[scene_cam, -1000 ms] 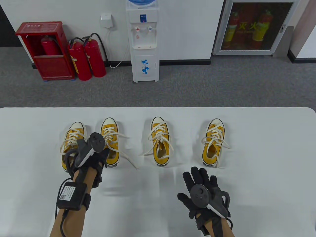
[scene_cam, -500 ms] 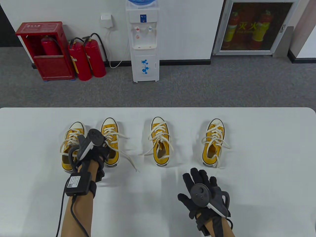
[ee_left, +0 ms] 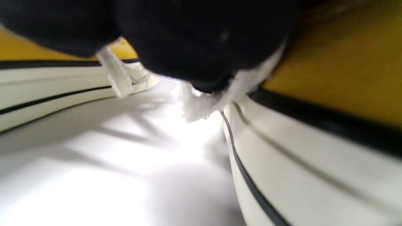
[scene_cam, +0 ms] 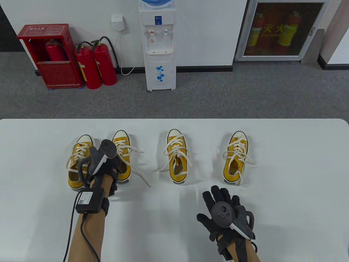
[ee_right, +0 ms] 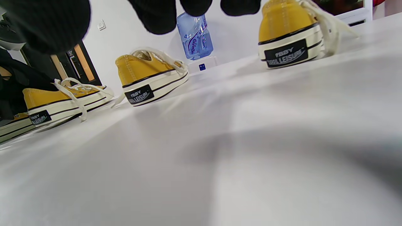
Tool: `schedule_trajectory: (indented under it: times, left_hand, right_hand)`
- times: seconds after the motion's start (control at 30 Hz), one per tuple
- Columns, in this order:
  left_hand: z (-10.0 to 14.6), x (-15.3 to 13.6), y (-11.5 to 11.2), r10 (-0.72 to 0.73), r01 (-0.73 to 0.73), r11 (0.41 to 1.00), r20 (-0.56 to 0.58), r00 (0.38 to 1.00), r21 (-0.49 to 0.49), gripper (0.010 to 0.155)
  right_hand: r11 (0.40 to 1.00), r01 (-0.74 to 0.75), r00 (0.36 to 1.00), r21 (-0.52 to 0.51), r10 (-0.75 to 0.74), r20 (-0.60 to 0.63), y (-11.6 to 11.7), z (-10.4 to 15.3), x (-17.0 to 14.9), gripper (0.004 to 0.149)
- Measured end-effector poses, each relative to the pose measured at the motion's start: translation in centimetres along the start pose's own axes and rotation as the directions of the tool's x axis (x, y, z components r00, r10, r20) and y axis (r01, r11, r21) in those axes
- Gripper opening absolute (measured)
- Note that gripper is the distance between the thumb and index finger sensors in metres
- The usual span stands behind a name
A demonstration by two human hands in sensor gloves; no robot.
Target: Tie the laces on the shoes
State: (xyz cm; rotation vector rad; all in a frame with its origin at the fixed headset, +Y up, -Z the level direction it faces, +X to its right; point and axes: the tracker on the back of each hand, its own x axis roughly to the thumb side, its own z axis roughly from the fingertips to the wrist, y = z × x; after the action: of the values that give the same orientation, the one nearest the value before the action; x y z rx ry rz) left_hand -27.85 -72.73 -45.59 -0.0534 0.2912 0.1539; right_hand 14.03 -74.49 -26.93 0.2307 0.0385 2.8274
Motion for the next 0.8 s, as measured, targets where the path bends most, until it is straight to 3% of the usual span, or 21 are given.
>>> schedule_trajectory:
  times: [0.27,0.53,0.8]
  left_hand:
    - [4.3,0.9,2.9,0.071,-0.076,0.996,0.118,0.991,0.039,0.049]
    - [12.1,1.7,6.5,0.179,-0.205,0.974,0.219,0.959,0.100,0.049]
    - [18.1,3.3,6.8,0.250,-0.291,0.951,0.296,0.922,0.102,0.049]
  right_hand:
    - [1.000,0.004,1.000,-0.014,-0.004,-0.004,0.0,0.0,-0.3,0.083]
    - [1.000,-0.017,1.000,-0.022,0.017,0.018,0.2,0.0,0.0,0.083]
    - [0.999,-0.031,0.999,-0.016,0.032,0.025,0.4,0.1,0.2,0.083]
